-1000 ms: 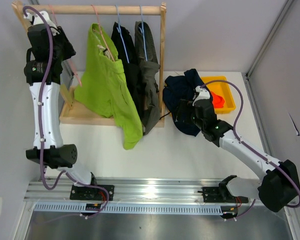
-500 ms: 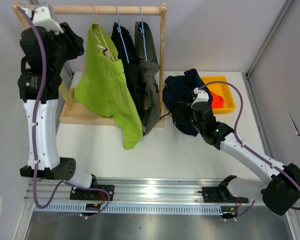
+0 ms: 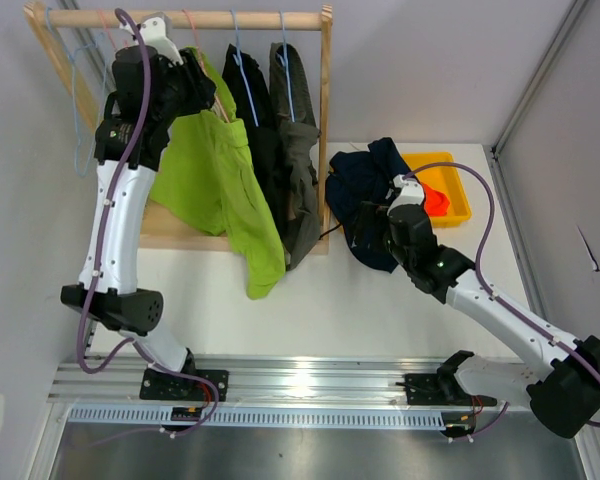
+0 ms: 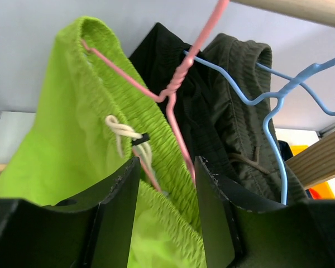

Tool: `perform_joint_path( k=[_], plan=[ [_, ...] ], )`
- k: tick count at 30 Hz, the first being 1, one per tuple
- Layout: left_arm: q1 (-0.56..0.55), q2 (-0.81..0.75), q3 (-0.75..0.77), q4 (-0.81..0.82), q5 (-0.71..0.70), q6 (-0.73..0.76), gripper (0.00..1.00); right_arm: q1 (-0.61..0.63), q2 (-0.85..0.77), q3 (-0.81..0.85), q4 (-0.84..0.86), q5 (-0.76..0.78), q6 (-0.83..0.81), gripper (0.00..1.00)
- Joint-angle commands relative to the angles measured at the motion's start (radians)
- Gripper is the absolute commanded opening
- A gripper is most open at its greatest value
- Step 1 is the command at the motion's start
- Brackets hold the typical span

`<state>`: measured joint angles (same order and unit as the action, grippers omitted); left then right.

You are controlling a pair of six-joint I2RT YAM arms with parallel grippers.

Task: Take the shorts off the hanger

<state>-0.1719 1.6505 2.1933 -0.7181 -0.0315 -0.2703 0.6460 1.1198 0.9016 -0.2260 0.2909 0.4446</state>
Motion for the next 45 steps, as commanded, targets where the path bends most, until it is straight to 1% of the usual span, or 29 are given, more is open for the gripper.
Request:
perform_joint_path(
  k=[1,6,8,9,10,11,16,18,19,20,21,23,24,25,26,27,28,29,30,31,32,34,35,36,37,40,42,45],
  plan=[
    [-0.032,0.031,0.028,0.069,0.016,-0.023,0.49,0.003,-0.011,0.01,0.013,0.033,0.0,0.99],
    [-0.044,0.094,0.071,0.063,-0.008,-0.026,0.49,-0.002,-0.008,0.005,0.017,0.034,-0.006,0.99],
    [-0.049,0.12,0.083,0.063,-0.018,-0.03,0.35,-0.006,-0.006,0.003,0.017,0.034,-0.007,0.99],
    [-0.051,0.127,0.095,0.054,-0.036,-0.036,0.26,-0.008,-0.005,0.003,0.017,0.033,-0.009,0.99],
    [-0.052,0.138,0.106,0.048,-0.045,-0.041,0.08,-0.011,-0.006,0.002,0.016,0.031,-0.009,0.99],
    [-0.054,0.143,0.123,0.039,-0.056,-0.044,0.01,-0.016,-0.006,0.002,0.016,0.031,-0.009,0.99],
    [-0.06,0.121,0.154,0.008,-0.096,-0.038,0.0,-0.009,-0.017,0.01,0.011,0.034,-0.017,0.99],
    [-0.06,0.114,0.207,-0.018,-0.097,-0.03,0.0,0.024,-0.017,0.052,-0.002,0.054,-0.043,0.99],
    [-0.061,0.112,0.247,-0.052,-0.1,-0.027,0.0,0.04,-0.017,0.078,-0.027,0.089,-0.055,0.99],
    [-0.061,0.109,0.276,-0.064,-0.1,-0.024,0.0,0.061,-0.011,0.145,-0.042,0.108,-0.085,0.99],
    [-0.061,0.094,0.29,-0.075,-0.1,-0.018,0.0,0.116,-0.006,0.186,-0.056,0.129,-0.105,0.99],
    [-0.061,0.065,0.298,-0.078,-0.097,-0.012,0.0,0.182,0.015,0.271,-0.091,0.198,-0.148,0.99],
    [-0.061,0.051,0.295,-0.078,-0.096,-0.007,0.0,0.22,0.027,0.361,-0.099,0.221,-0.193,0.99],
    [-0.061,0.025,0.296,-0.078,-0.094,-0.006,0.0,0.297,0.04,0.406,-0.105,0.262,-0.214,0.99],
    [-0.061,0.013,0.295,-0.086,-0.093,-0.003,0.0,0.337,0.067,0.451,-0.107,0.278,-0.236,0.99],
    [-0.061,0.003,0.293,-0.087,-0.093,-0.003,0.0,0.375,0.086,0.538,-0.107,0.298,-0.274,0.99],
    [-0.061,-0.02,0.293,-0.092,-0.093,-0.003,0.0,0.447,0.106,0.58,-0.104,0.297,-0.291,0.99],
    [-0.061,-0.03,0.287,-0.098,-0.093,-0.003,0.0,0.48,0.154,0.623,-0.104,0.288,-0.302,0.99],
    [-0.061,-0.04,0.273,-0.099,-0.093,-0.003,0.0,0.512,0.181,0.707,-0.098,0.259,-0.331,0.99],
    [-0.061,-0.06,0.254,-0.098,-0.093,-0.003,0.0,0.58,0.211,0.745,-0.09,0.252,-0.345,0.99],
    [-0.061,-0.069,0.232,-0.09,-0.093,-0.003,0.0,0.613,0.274,0.782,-0.081,0.251,-0.36,0.99],
    [-0.061,-0.084,0.203,-0.087,-0.09,-0.001,0.0,0.668,0.345,0.884,-0.053,0.246,-0.405,0.99],
    [-0.061,-0.089,0.2,-0.087,-0.088,0.0,0.0,0.7,0.421,0.92,-0.052,0.243,-0.411,0.99],
    [-0.061,-0.09,0.201,-0.095,-0.085,0.0,0.0,0.71,0.461,0.959,-0.055,0.226,-0.412,0.99],
    [-0.061,-0.09,0.201,-0.098,-0.081,0.0,0.0,0.716,0.5,1.03,-0.068,0.218,-0.409,0.99],
    [-0.063,-0.103,0.201,-0.112,-0.07,0.0,0.0,0.725,0.627,1.13,-0.079,0.199,-0.399,1.0],
    [-0.061,-0.124,0.181,-0.112,-0.068,0.008,0.0,0.725,0.693,1.163,-0.069,0.186,-0.396,0.99],
    [-0.06,-0.147,0.16,-0.115,-0.076,0.019,0.0,0.724,0.748,1.203,-0.039,0.185,-0.406,0.99]
  ],
)
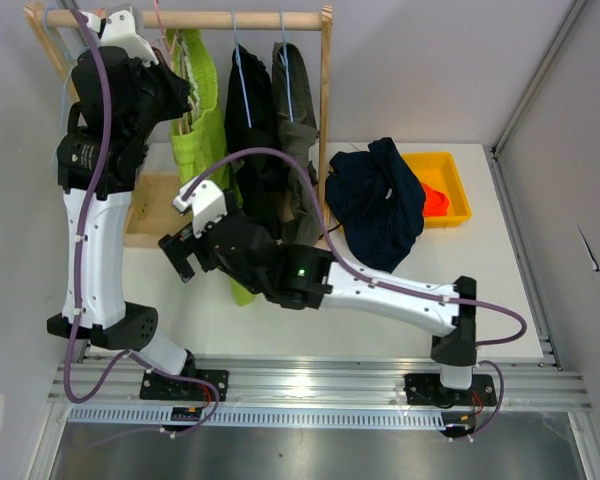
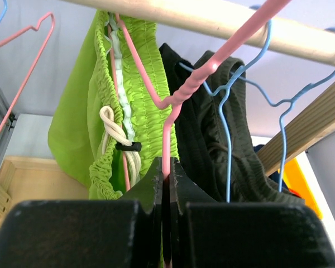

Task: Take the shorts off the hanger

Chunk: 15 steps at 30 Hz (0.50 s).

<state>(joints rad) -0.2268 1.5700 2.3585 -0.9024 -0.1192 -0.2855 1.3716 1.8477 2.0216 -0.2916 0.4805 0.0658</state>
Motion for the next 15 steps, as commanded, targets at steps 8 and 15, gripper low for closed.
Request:
perform_joint_path(
  k=[8,15],
  plan=[
    [-0.003,-0.125,-0.047,0.059,0.019,0.039,0.0,-0.006,0.067,0.109,0.058,0.024,-0.027,0.99],
    [-0.003,-0.148,-0.053,0.06,0.042,0.023,0.0,0.003,0.07,0.089,0.06,0.058,-0.026,0.93]
  ],
)
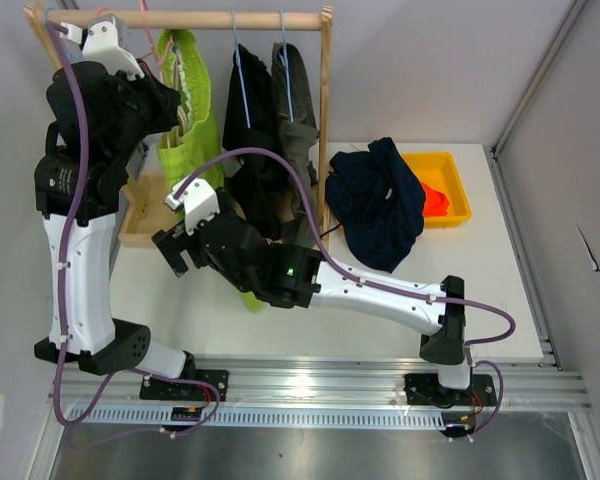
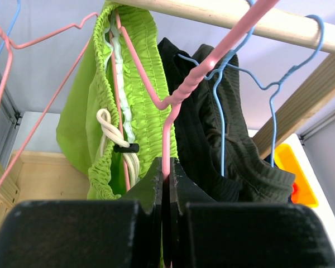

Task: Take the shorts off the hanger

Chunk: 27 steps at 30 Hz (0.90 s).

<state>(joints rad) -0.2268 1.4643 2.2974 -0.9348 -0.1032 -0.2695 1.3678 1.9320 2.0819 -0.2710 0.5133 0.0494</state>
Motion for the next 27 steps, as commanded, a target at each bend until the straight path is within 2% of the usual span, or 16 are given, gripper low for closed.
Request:
perform_joint_path(
  k=[1,2,3,4,6,7,11,15,22,24,27],
  plan=[
    [-0.003,-0.044,0.008,0.093,0.031,0.003,0.0,0.005,-0.016,0.021,0.039,0.022,-0.006,0.88],
    [-0.003,-0.045,0.008,0.094,0.033,0.0,0.0,0.007,-0.016,0.015,0.038,0.011,-0.003,0.83],
    [-0.003,-0.047,0.008,0.097,0.037,-0.002,0.0,0.007,-0.018,0.009,0.039,0.001,0.0,0.44],
    [-0.003,-0.047,0.011,0.1,0.037,-0.005,0.0,0.008,-0.019,-0.006,0.038,-0.01,0.01,0.26],
    [-0.003,-0.042,0.011,0.108,0.037,-0.007,0.0,0.013,-0.027,-0.032,0.039,-0.054,0.021,0.04],
    [-0.003,-0.039,0.011,0.11,0.037,-0.008,0.0,0.019,-0.033,-0.075,0.042,-0.064,0.032,0.0],
    [-0.002,-0.029,0.022,0.116,0.02,-0.001,0.0,0.069,-0.088,-0.222,0.079,-0.062,0.056,0.0],
    [0.01,-0.001,0.037,0.139,-0.056,0.042,0.0,0.195,-0.157,-0.347,0.088,0.008,0.087,0.0],
    [0.13,0.134,0.161,0.102,0.005,0.013,0.0,0.312,-0.185,-0.368,0.021,0.12,0.136,0.0],
    [0.132,0.125,0.152,0.102,0.02,0.013,0.0,0.31,-0.179,-0.37,0.03,0.125,0.129,0.0],
    [0.13,0.067,0.057,0.108,0.072,-0.002,0.0,0.269,-0.151,-0.346,0.059,0.107,0.102,0.0]
  ],
)
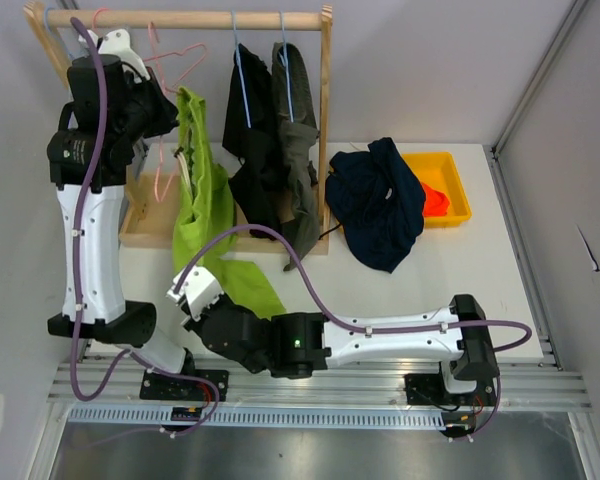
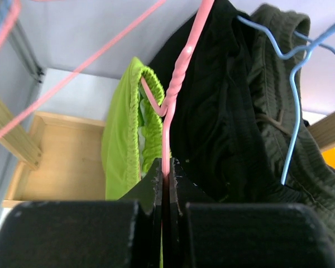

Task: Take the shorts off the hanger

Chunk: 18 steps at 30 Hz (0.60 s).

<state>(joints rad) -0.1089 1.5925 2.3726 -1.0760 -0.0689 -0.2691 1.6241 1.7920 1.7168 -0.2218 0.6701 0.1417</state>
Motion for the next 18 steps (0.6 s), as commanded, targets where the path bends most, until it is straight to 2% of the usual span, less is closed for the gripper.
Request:
perform_joint_path(
  k=[1,3,7,8,11,12,14,17,18],
  plan=[
    [0.011,-0.083,-0.073,0.248,0.055,-0.005,0.0,-0.006,0.0,0.059,0.016,-0.061,-0.011,0.0],
    [0.005,-0.153,-0.148,0.21,0.093,-0.004,0.0,-0.076,0.043,0.119,0.016,-0.099,-0.045,0.0],
    [-0.009,-0.253,-0.283,0.099,0.106,-0.002,0.0,-0.234,0.159,0.346,-0.031,-0.196,-0.128,0.0],
    [-0.009,-0.278,-0.332,0.09,0.109,-0.005,0.0,-0.301,0.19,0.46,-0.05,-0.214,-0.137,0.0],
    [-0.009,-0.365,-0.395,0.073,0.142,-0.005,0.0,-0.392,0.311,0.672,-0.135,-0.294,-0.134,0.0],
    [-0.009,-0.385,-0.385,0.059,0.142,-0.001,0.0,-0.432,0.332,0.696,-0.152,-0.308,-0.128,0.0],
    [-0.009,-0.413,-0.385,0.065,0.12,0.001,0.0,-0.452,0.336,0.682,-0.16,-0.314,-0.104,0.0],
    [-0.009,-0.427,-0.351,0.082,0.104,-0.001,0.0,-0.44,0.21,0.432,-0.055,-0.3,-0.065,0.0],
    [-0.009,-0.424,-0.328,0.09,0.097,-0.005,0.0,-0.428,0.164,0.239,-0.013,-0.293,-0.042,0.0]
  ],
)
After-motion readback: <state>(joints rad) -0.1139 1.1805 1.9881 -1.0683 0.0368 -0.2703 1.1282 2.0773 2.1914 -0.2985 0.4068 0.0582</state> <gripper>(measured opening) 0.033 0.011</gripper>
